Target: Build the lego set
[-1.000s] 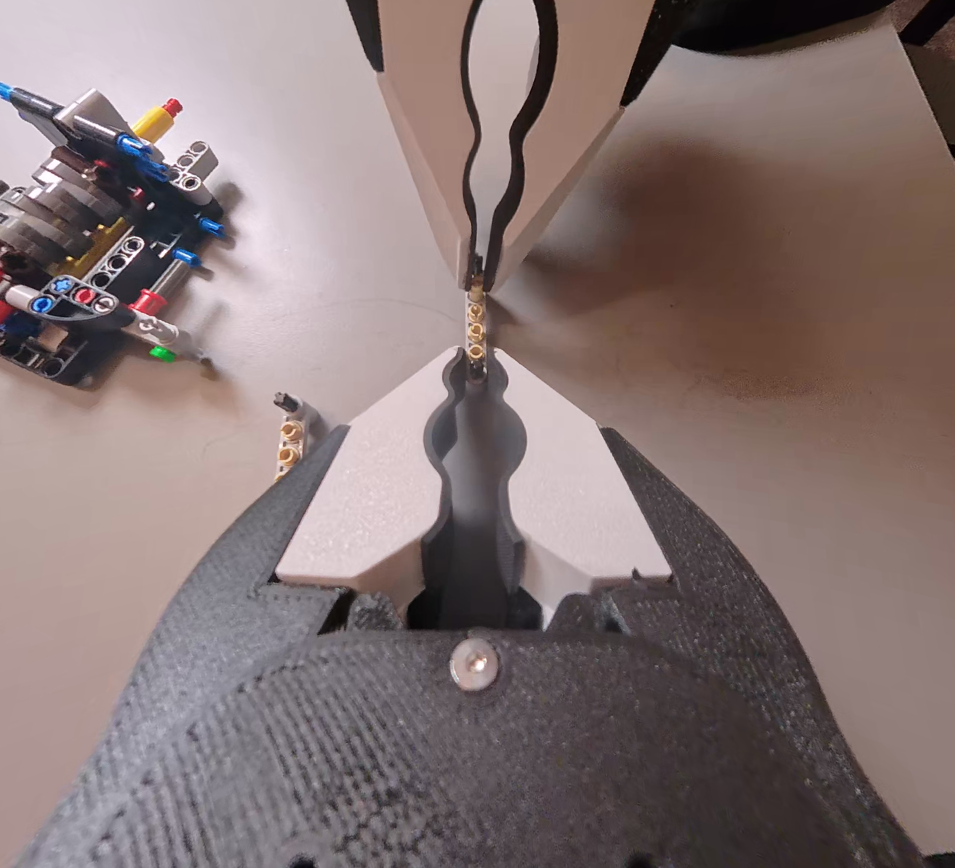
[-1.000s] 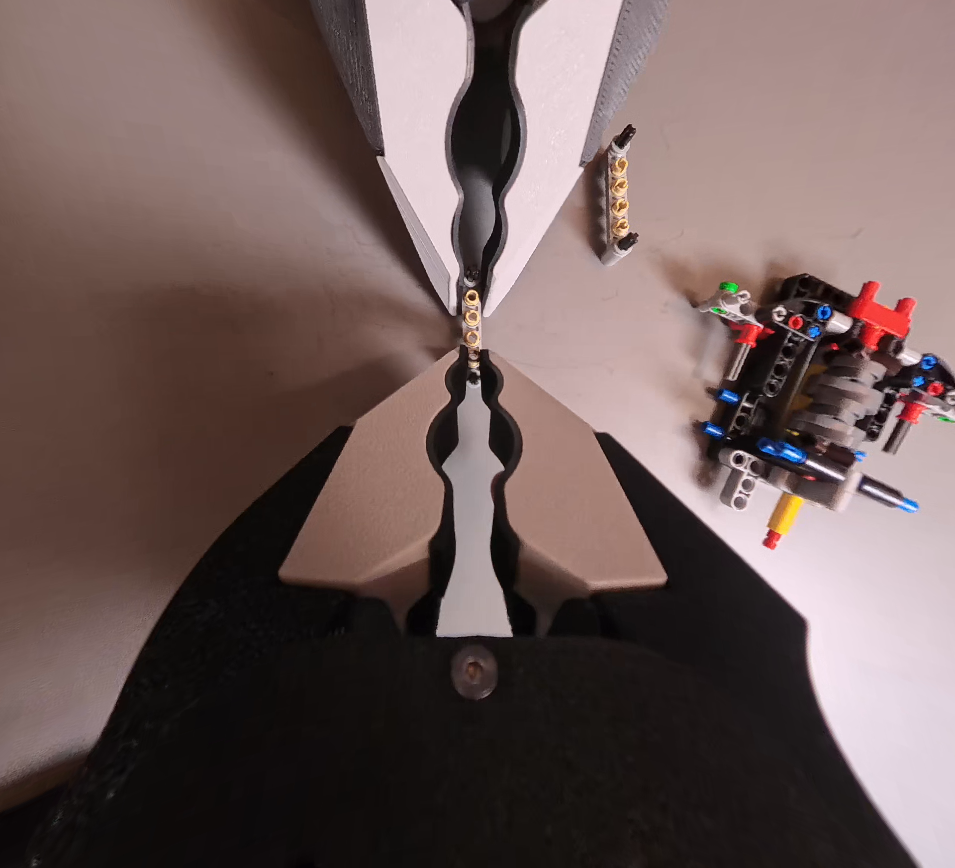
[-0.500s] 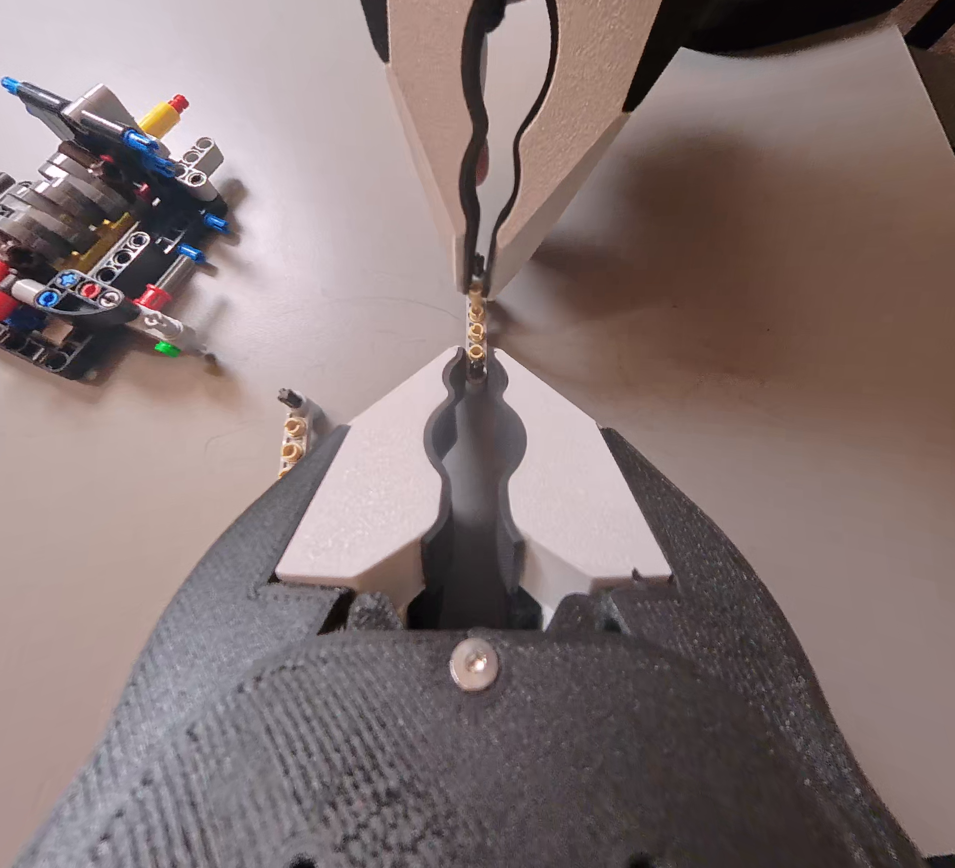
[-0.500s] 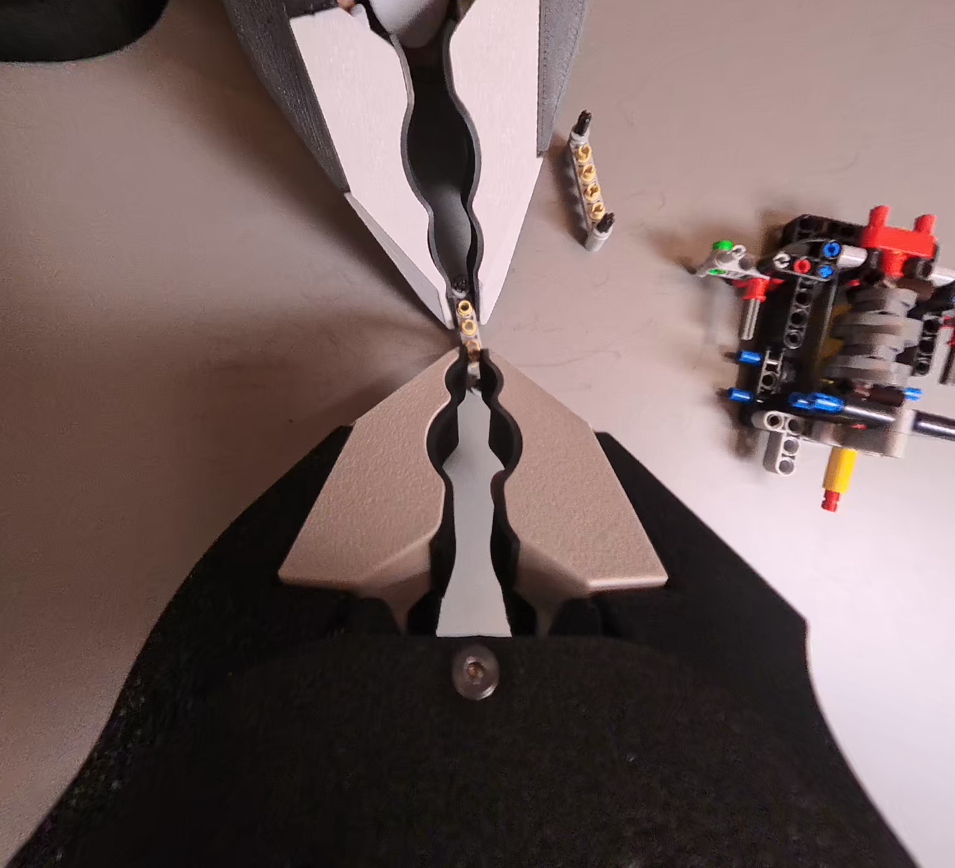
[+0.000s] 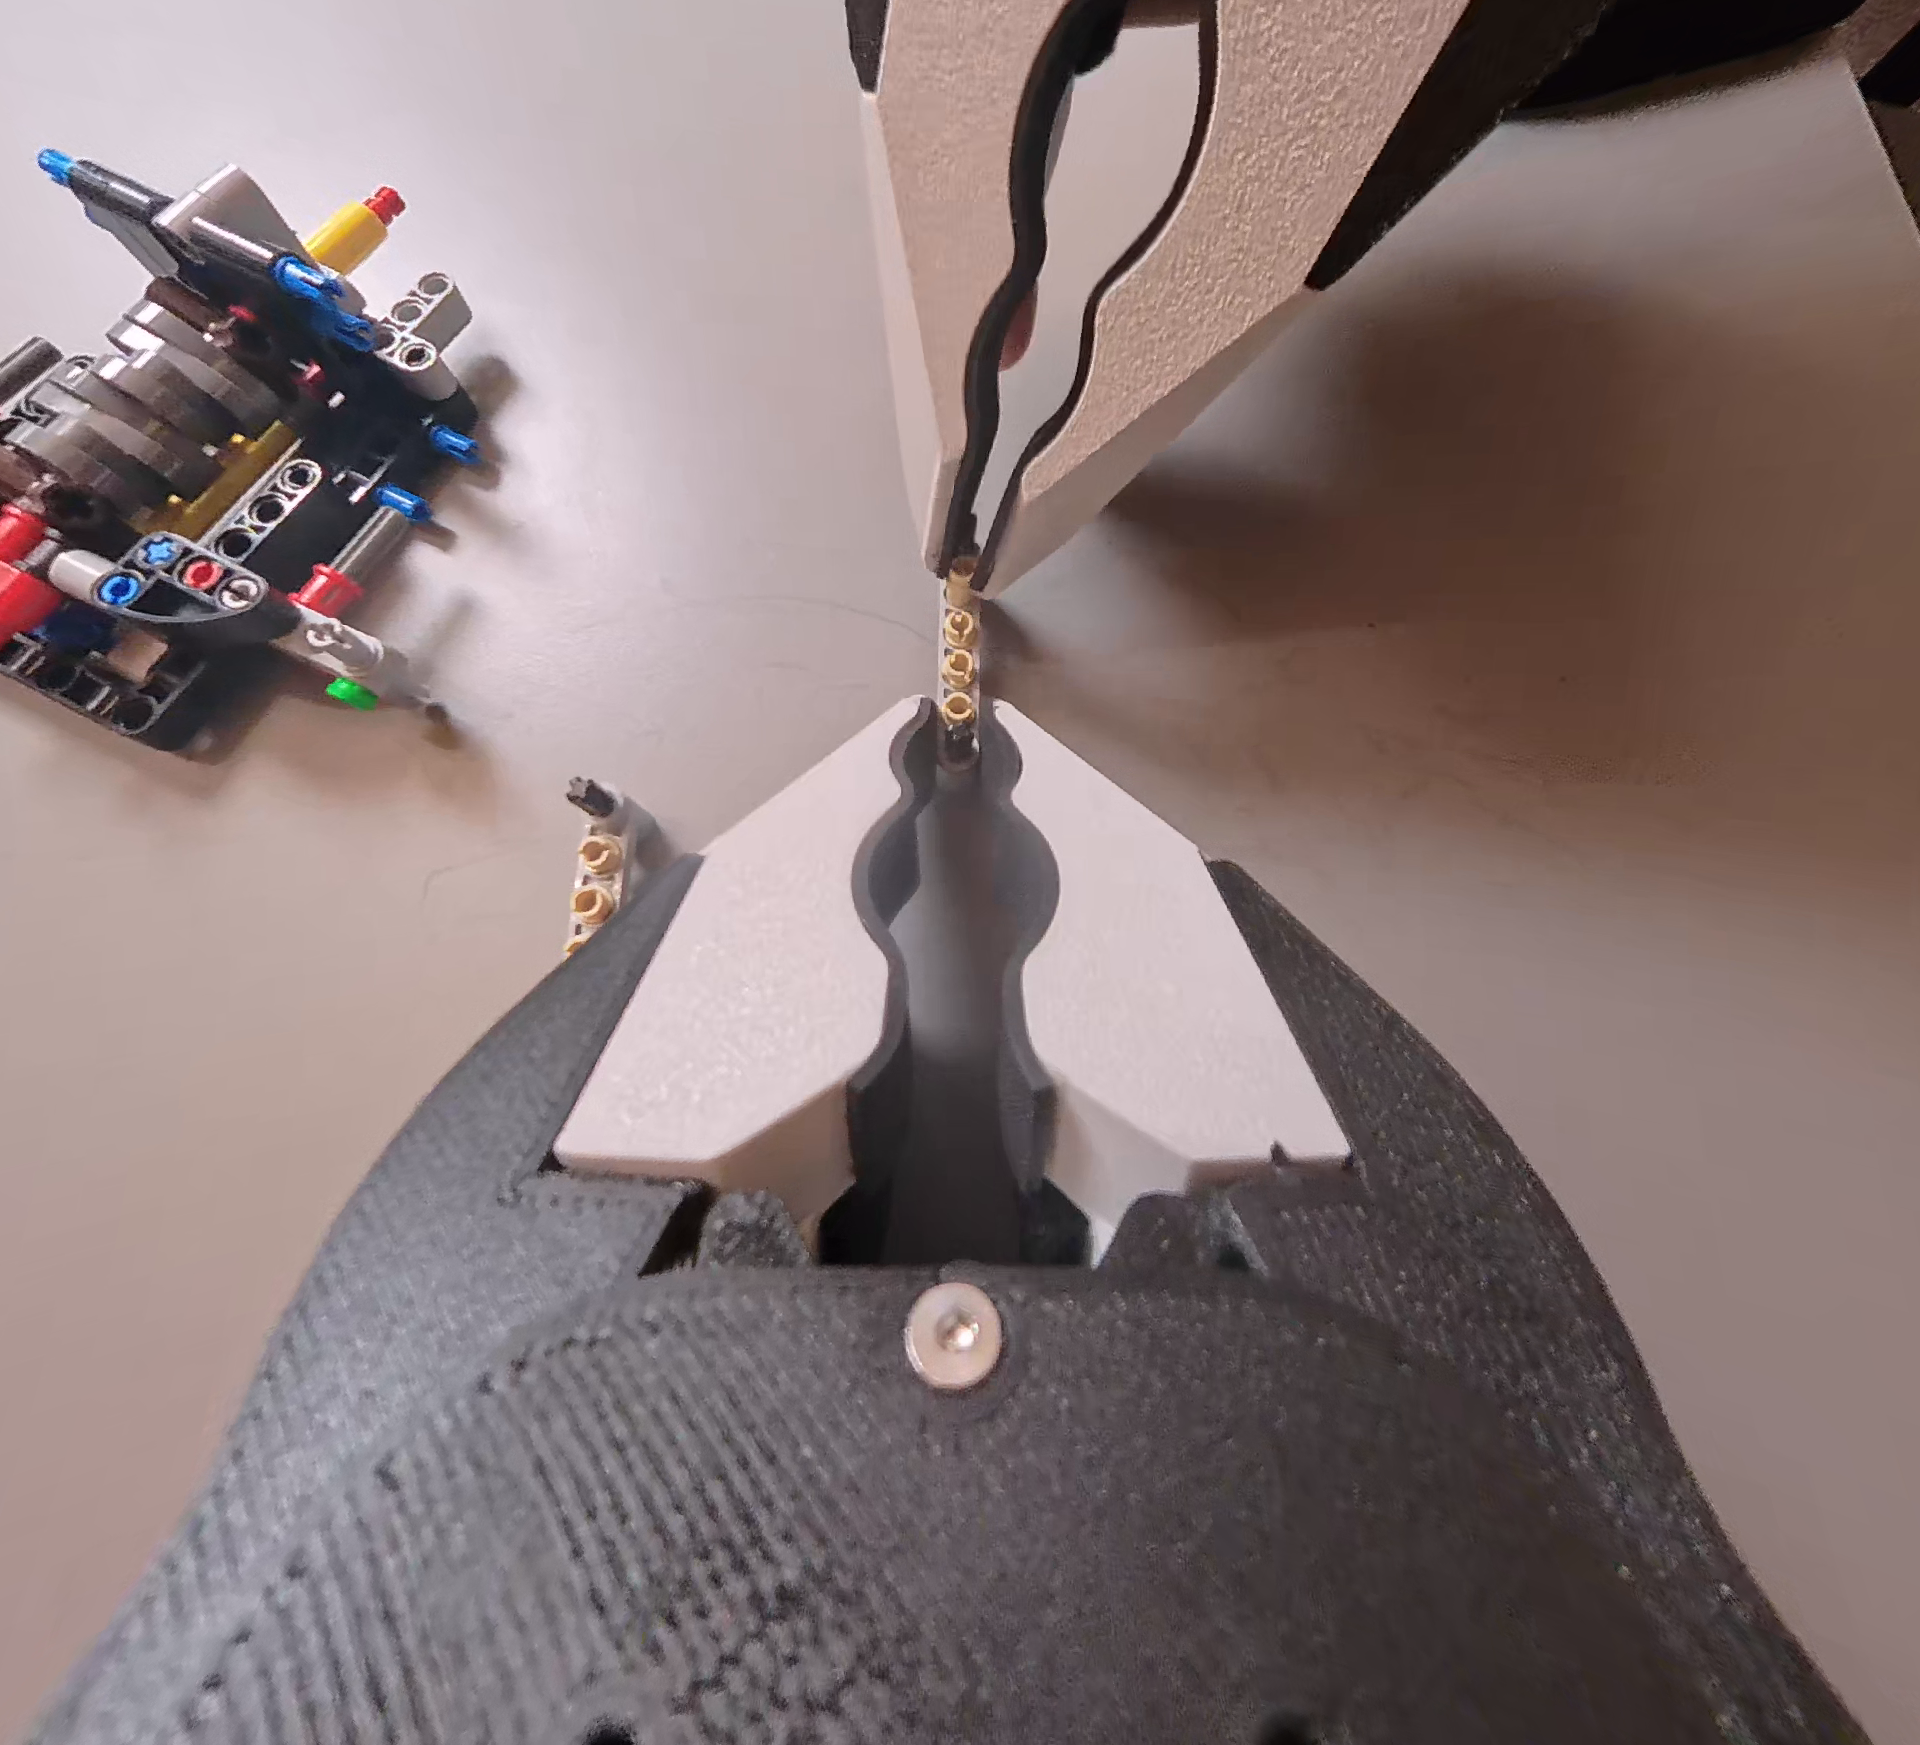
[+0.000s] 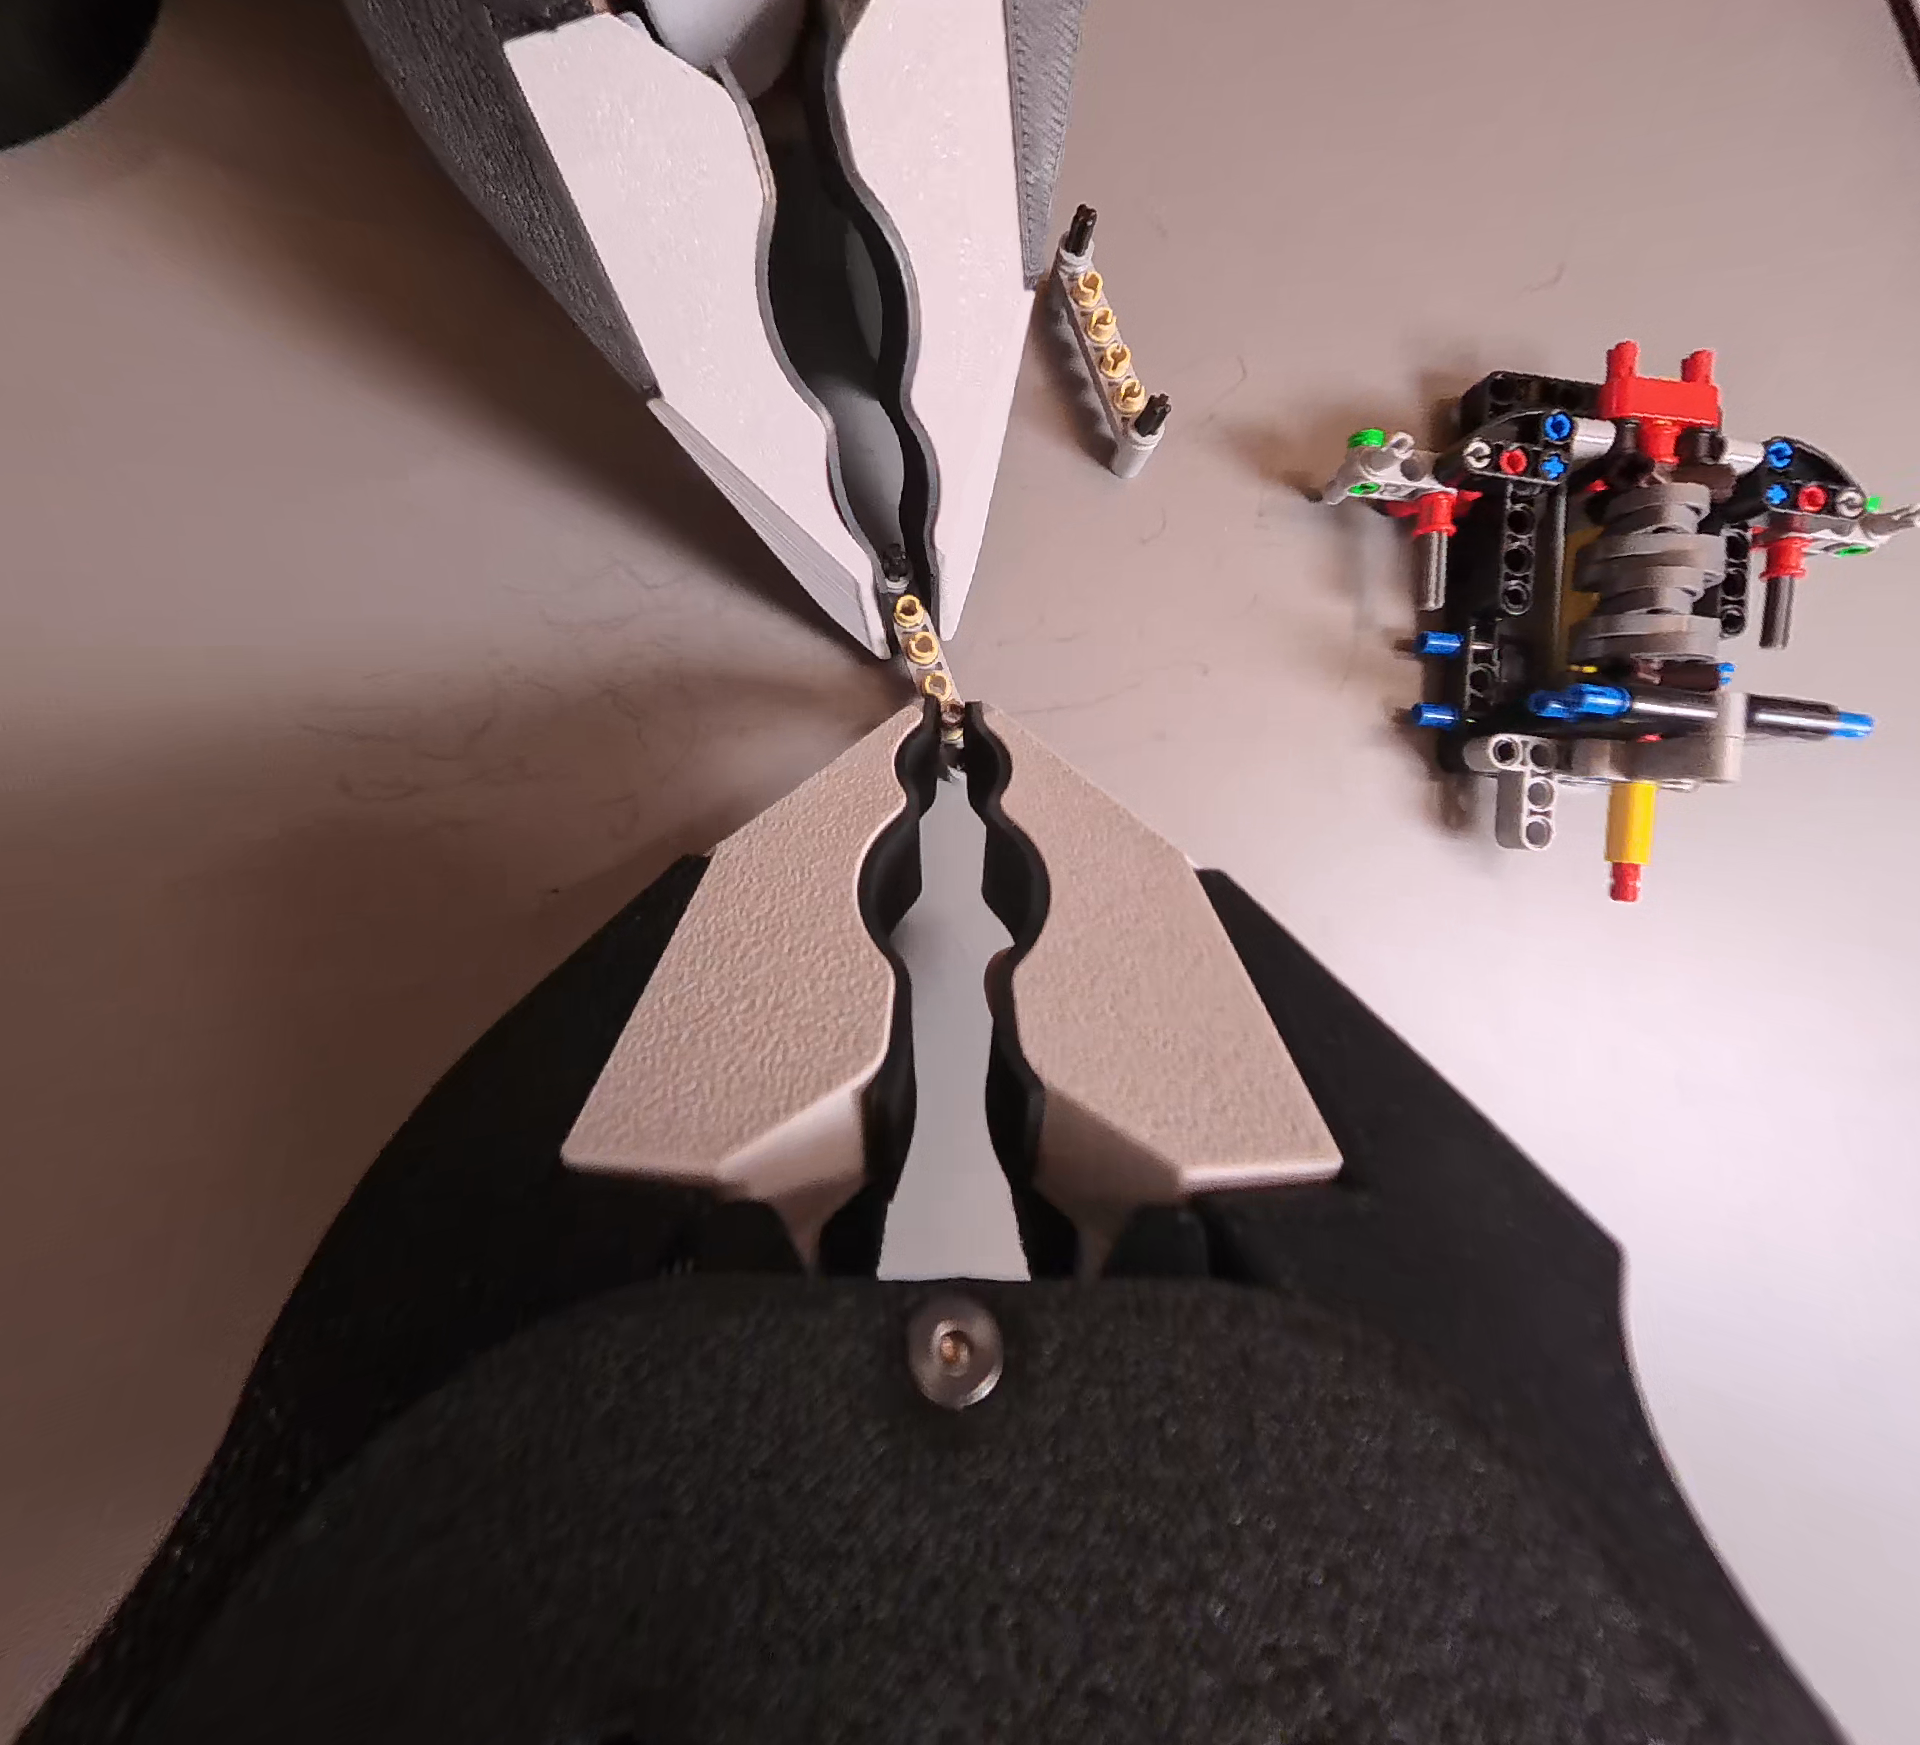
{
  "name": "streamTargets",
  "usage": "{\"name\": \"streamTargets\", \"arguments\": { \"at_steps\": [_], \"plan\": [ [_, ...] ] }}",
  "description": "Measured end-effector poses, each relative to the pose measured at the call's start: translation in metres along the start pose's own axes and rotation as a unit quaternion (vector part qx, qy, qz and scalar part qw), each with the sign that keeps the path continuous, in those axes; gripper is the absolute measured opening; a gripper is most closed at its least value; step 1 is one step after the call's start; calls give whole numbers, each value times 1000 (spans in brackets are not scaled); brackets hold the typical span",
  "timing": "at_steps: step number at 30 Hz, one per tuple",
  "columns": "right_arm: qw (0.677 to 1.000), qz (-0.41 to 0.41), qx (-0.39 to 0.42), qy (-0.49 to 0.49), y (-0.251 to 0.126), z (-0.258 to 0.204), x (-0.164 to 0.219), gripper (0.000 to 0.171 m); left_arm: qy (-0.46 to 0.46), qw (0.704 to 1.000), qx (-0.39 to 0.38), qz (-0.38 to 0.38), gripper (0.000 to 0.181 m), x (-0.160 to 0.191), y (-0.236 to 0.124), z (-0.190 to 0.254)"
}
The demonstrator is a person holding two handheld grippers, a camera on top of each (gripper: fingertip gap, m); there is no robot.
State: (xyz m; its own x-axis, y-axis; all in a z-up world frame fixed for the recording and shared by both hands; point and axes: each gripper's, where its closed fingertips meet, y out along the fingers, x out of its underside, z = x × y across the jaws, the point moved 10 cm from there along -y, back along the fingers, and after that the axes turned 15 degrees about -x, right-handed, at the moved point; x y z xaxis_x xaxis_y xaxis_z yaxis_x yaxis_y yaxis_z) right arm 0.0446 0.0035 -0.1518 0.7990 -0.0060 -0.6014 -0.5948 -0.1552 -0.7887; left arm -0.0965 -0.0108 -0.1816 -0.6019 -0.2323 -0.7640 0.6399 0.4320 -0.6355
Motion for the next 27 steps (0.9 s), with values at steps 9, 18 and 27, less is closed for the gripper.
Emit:
{"name": "streamTargets", "arguments": {
  "at_steps": [9, 18, 27],
  "plan": [
    [995, -94, 4, -38, 1, -1, -14, 3, 0, 1000, 0, 0, 7, 0, 0, 0],
    [988, -142, -15, -62, 7, 1, -23, 3, 0, 1000, -1, 0, 7, 0, 0, 0],
    [994, -107, -24, -30, 5, 3, -18, 3, -4, 1000, -8, -3, 6, 0, -1, 1]
  ]
}}
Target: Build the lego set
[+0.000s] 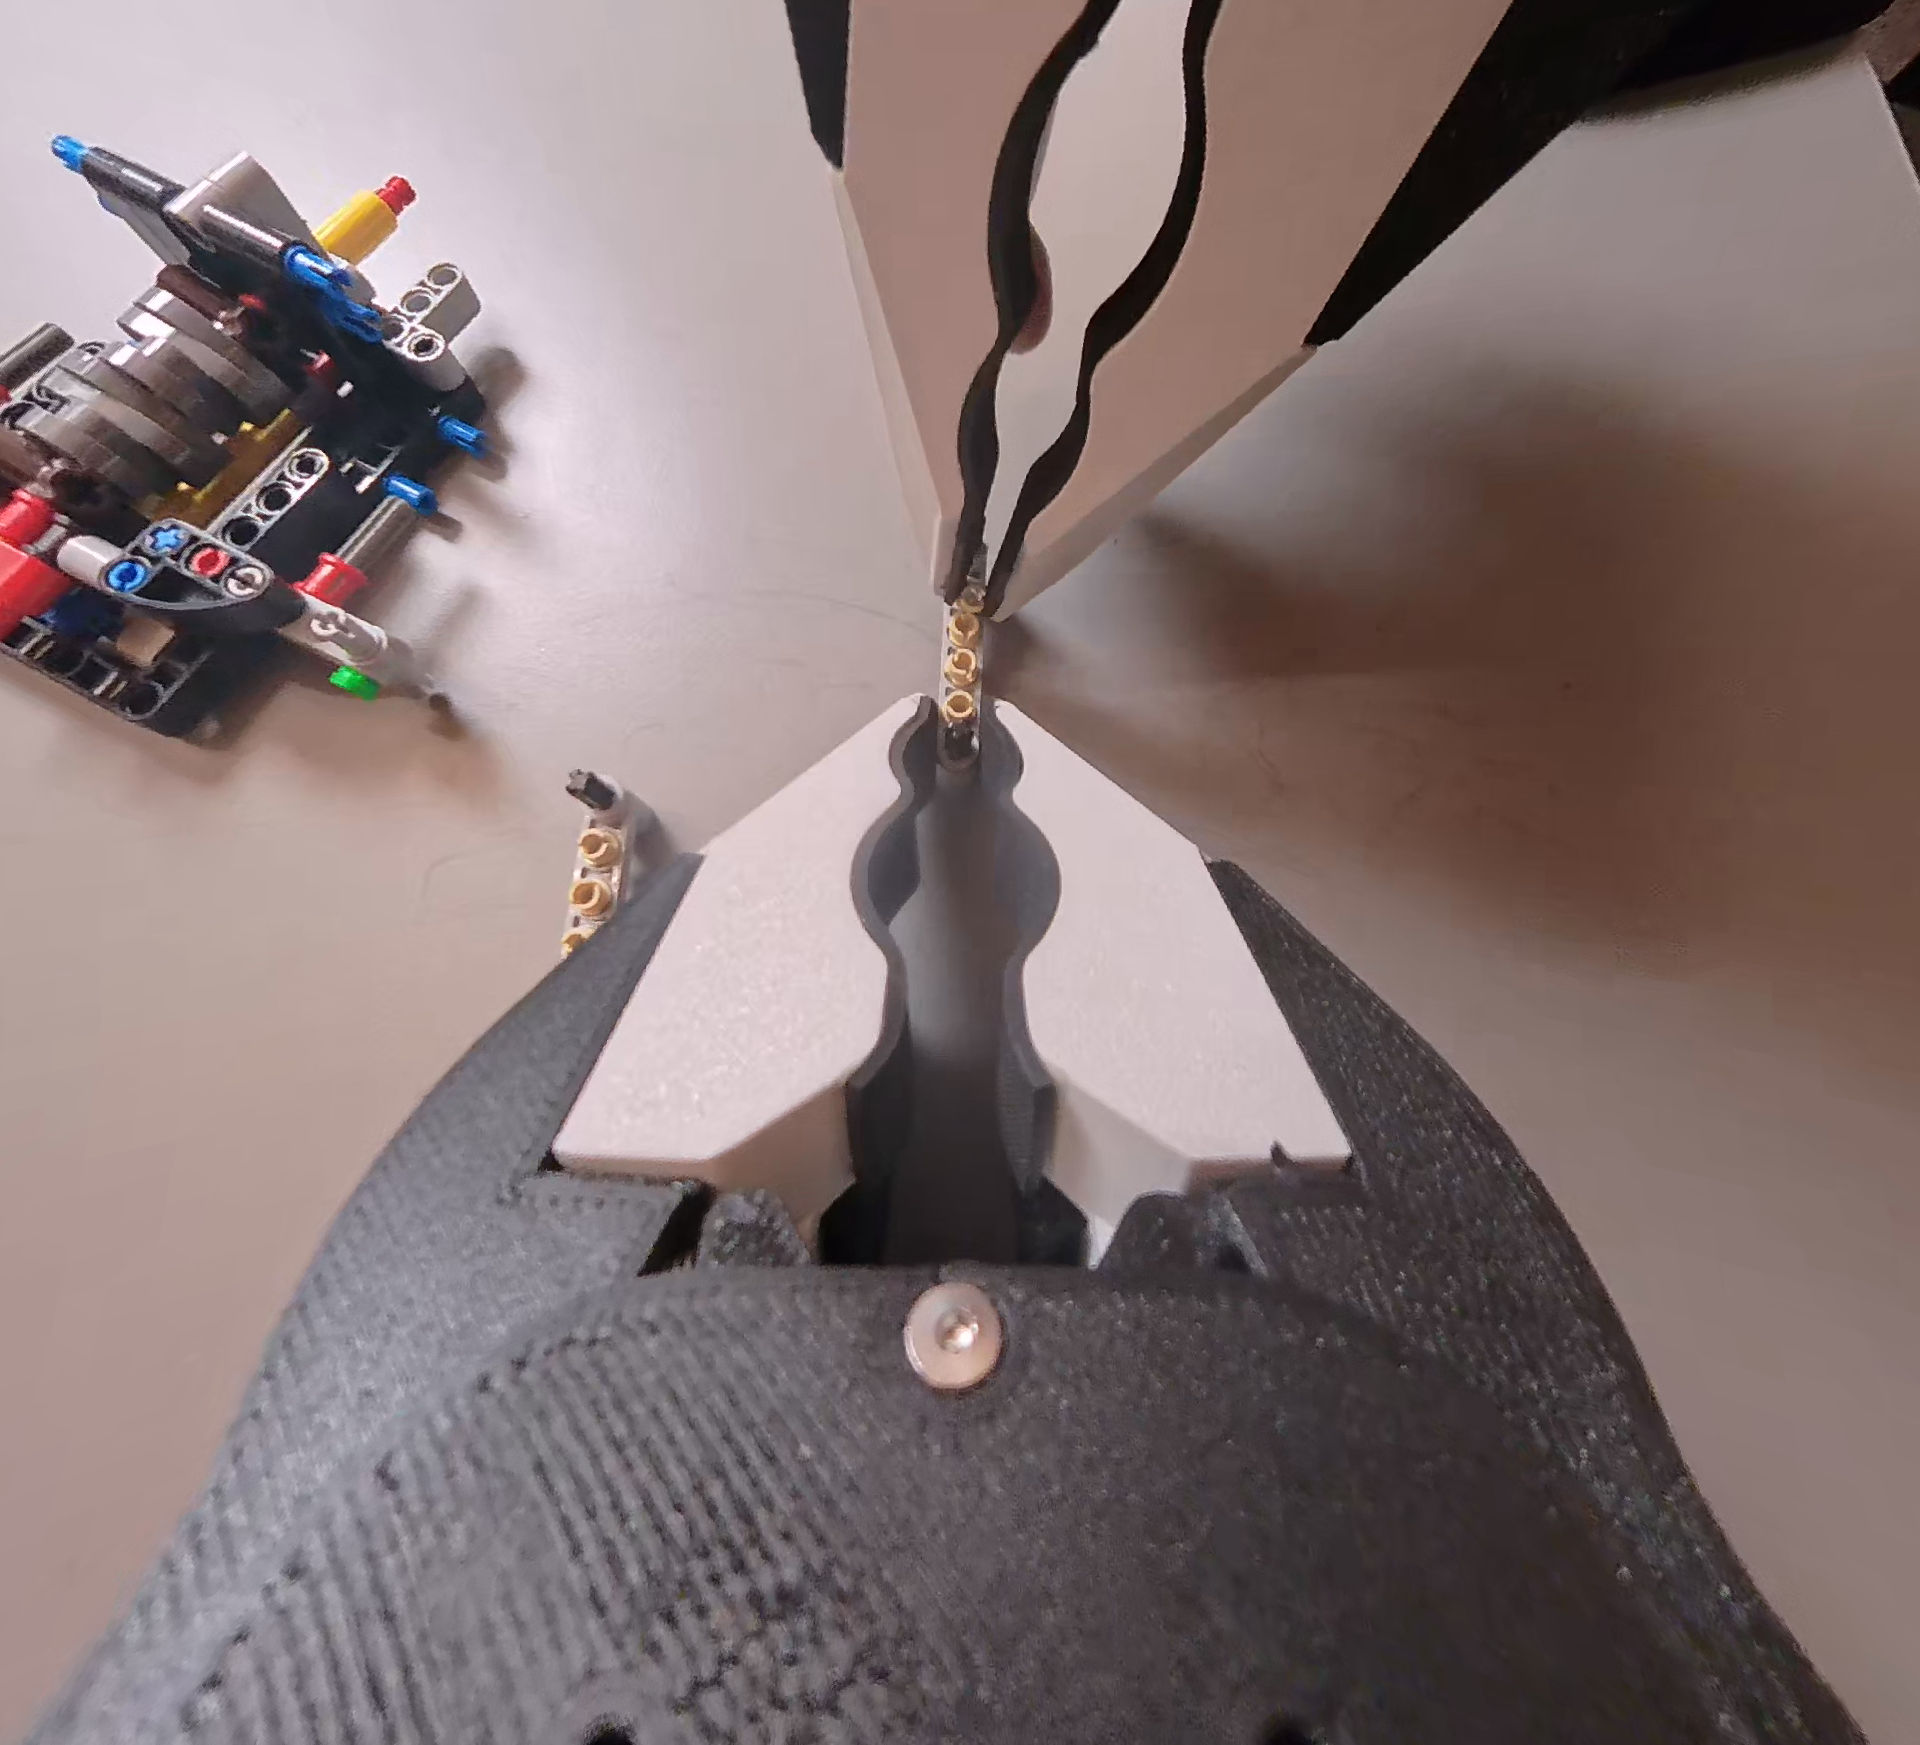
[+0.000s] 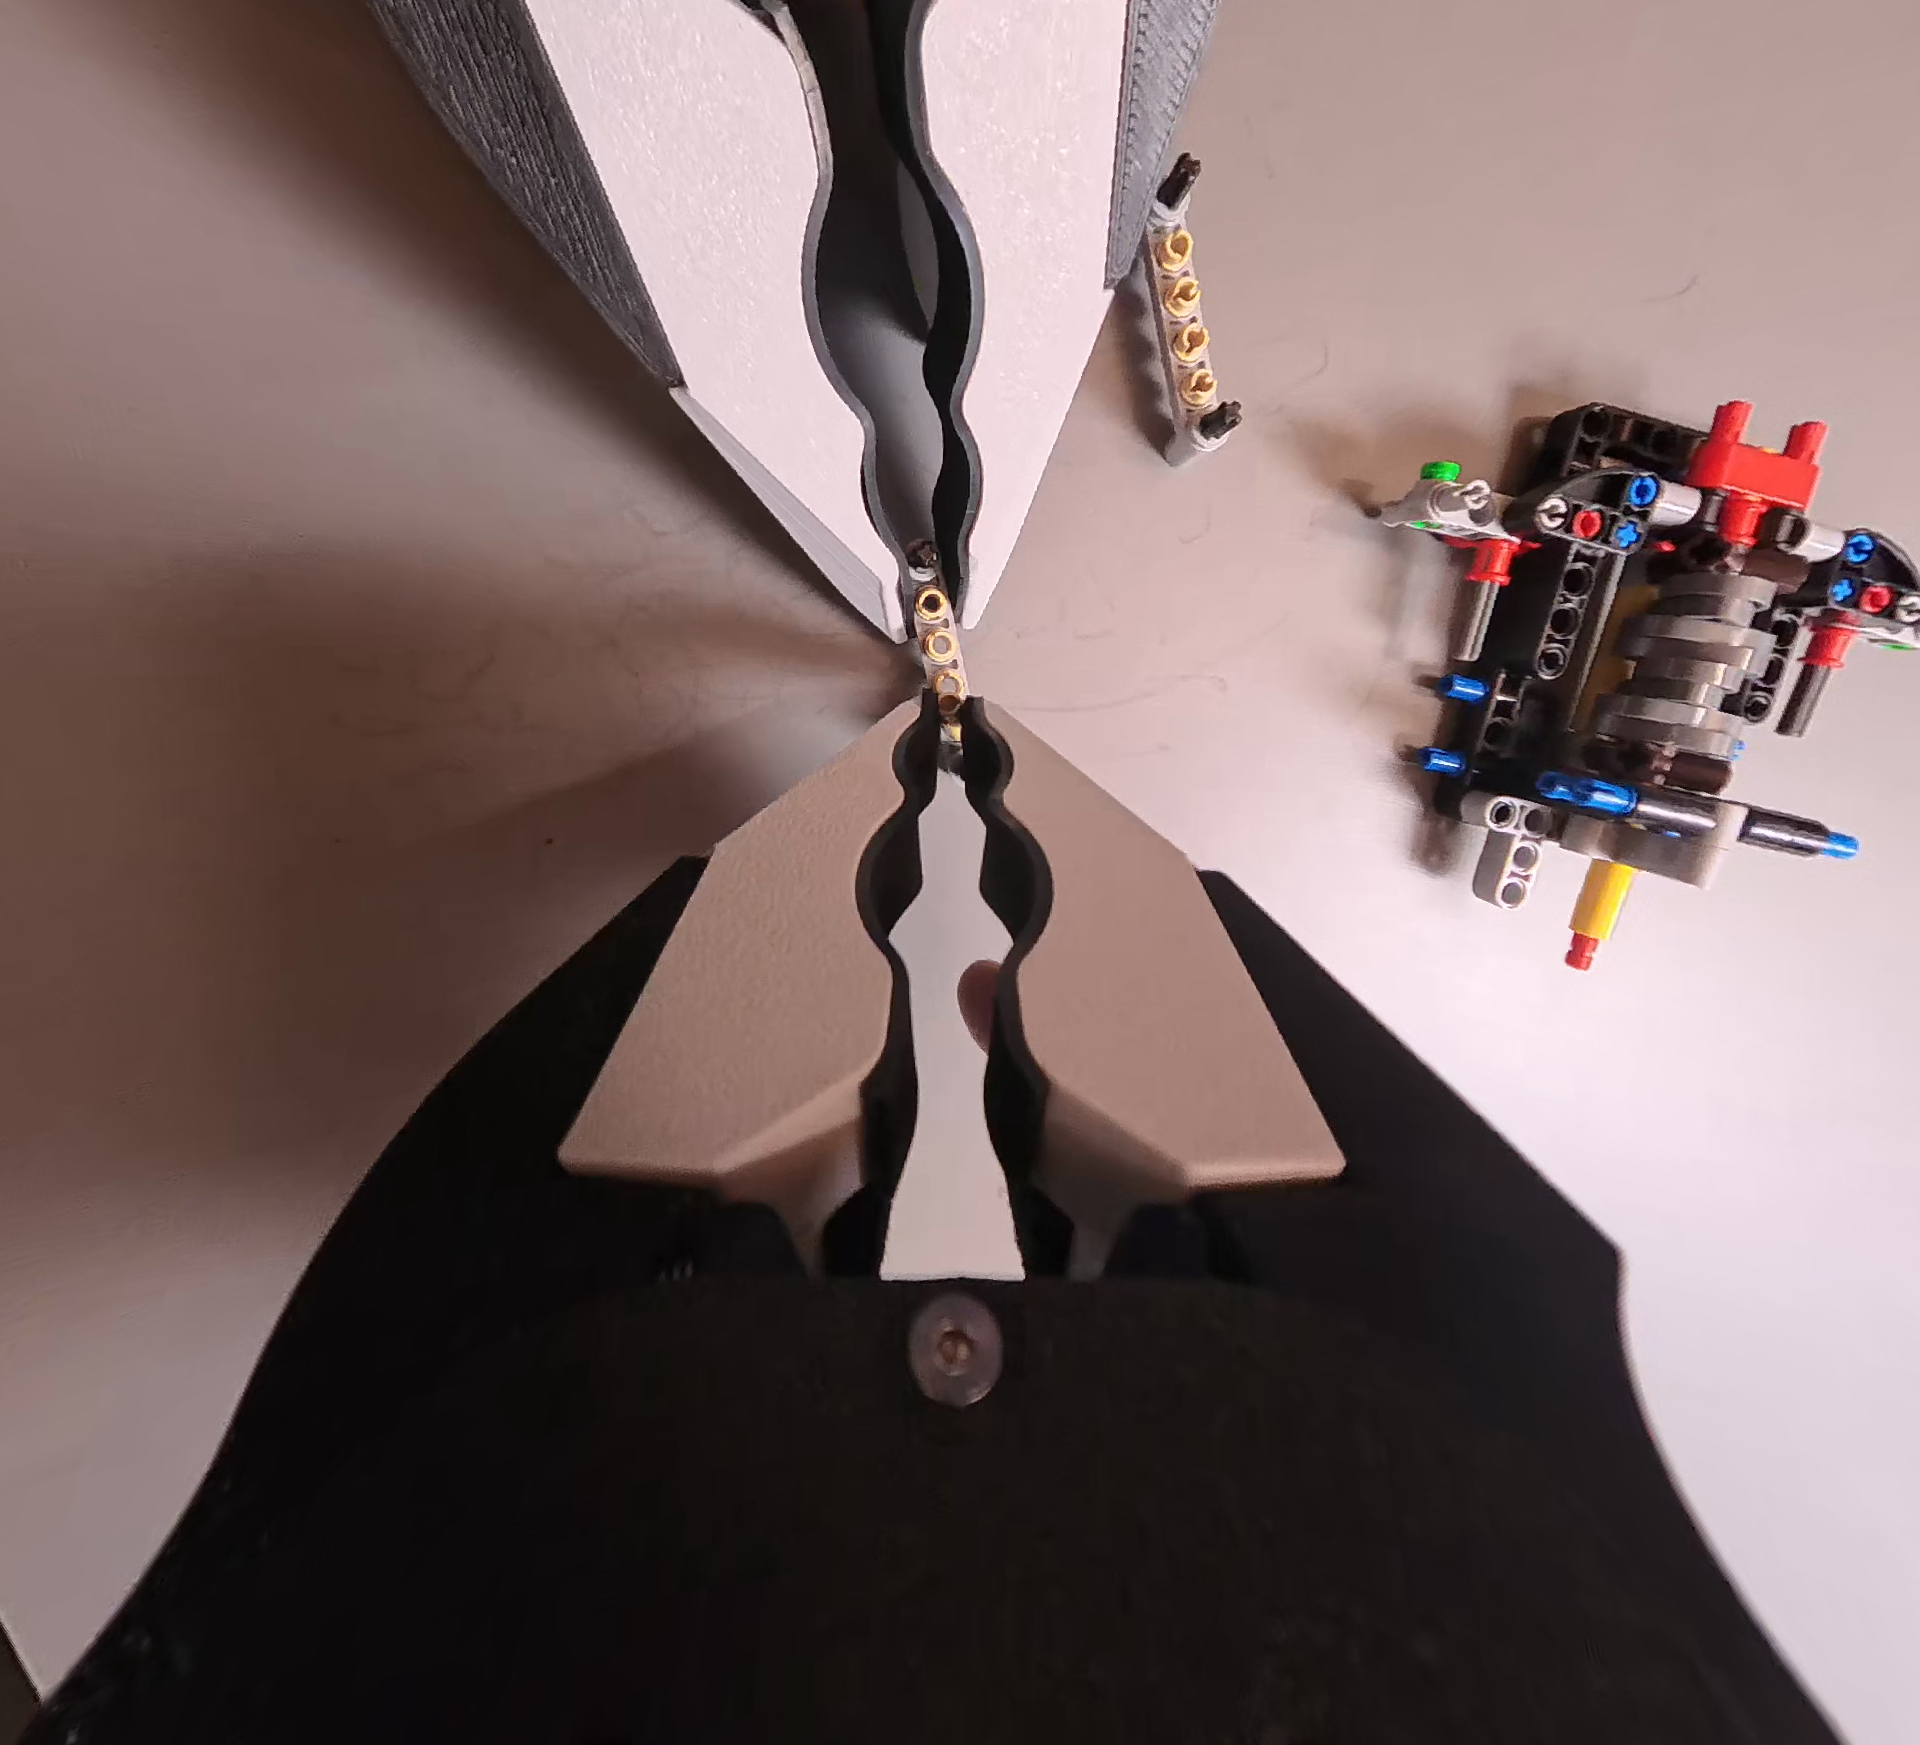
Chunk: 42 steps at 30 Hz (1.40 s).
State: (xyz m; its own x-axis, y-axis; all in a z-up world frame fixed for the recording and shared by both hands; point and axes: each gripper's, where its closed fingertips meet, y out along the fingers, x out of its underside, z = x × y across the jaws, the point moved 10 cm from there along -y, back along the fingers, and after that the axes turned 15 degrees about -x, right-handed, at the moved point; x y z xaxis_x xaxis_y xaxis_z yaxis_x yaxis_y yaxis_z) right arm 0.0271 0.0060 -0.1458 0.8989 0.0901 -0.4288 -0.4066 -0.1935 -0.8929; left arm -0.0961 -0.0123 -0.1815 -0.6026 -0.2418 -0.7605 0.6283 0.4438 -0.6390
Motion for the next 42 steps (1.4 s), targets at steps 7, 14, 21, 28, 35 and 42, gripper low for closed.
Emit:
{"name": "streamTargets", "arguments": {
  "at_steps": [7, 14, 21, 28, 35, 42],
  "plan": [
    [1000, -3, -6, -10, 0, 1, 0, 3, 0, 1000, -3, 0, 7, 0, 0, 0],
    [998, -22, -37, -44, -1, 7, -1, 3, 3, 1000, -2, 1, 7, 0, 0, 0],
    [993, -38, -71, -91, -2, 13, -3, 3, 5, 1000, 1, 1, 7, 0, 0, 0],
    [990, 9, -116, -75, -6, 23, 4, 3, -1, 1000, 6, 1, 7, 1, 0, -1],
    [984, 101, -142, -25, -5, 28, 19, 3, -2, 1000, 9, 1, 7, 1, 0, -2],
    [981, 125, -149, 0, -6, 28, 20, 3, -3, 1000, 10, 1, 6, 1, 0, -2]
  ]
}}
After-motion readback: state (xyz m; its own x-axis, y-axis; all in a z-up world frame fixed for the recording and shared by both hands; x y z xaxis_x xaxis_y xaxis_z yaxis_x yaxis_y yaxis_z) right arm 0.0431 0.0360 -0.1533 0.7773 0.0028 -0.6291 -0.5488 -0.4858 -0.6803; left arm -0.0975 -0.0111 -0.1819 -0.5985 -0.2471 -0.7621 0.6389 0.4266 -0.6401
